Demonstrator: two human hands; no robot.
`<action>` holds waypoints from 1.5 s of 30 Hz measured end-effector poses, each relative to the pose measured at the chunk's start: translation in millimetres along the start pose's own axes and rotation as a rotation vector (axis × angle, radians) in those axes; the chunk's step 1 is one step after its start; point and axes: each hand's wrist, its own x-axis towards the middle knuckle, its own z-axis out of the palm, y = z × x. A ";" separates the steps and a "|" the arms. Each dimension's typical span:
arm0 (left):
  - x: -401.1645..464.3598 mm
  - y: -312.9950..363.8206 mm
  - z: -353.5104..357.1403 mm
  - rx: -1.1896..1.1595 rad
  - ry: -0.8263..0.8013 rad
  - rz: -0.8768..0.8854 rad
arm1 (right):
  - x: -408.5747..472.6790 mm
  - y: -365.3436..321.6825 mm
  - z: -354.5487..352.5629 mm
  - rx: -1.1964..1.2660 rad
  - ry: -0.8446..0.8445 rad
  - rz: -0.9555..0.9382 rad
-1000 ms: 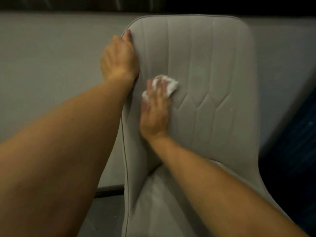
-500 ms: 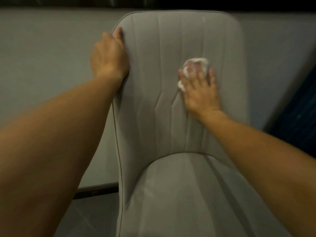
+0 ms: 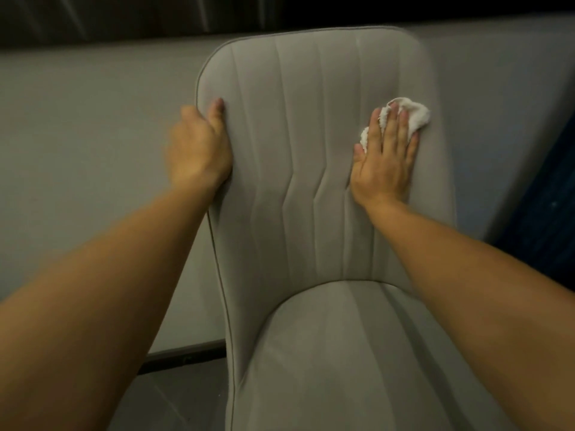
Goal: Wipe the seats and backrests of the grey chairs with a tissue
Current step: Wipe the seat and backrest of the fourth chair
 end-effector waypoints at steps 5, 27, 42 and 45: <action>-52.3 -33.9 5.4 -0.193 -0.132 -0.095 | -1.1 1.5 0.0 0.012 0.009 -0.028; -231.1 -104.3 32.1 -0.073 -0.200 -0.375 | -26.6 -186.0 -21.8 0.648 -0.013 -0.371; -250.4 -118.3 28.7 -0.142 -0.268 -0.419 | -85.6 -159.5 -16.9 0.408 0.056 -1.382; -253.1 -120.6 29.9 -0.125 -0.260 -0.417 | -63.2 -161.8 -17.4 0.360 0.149 -1.381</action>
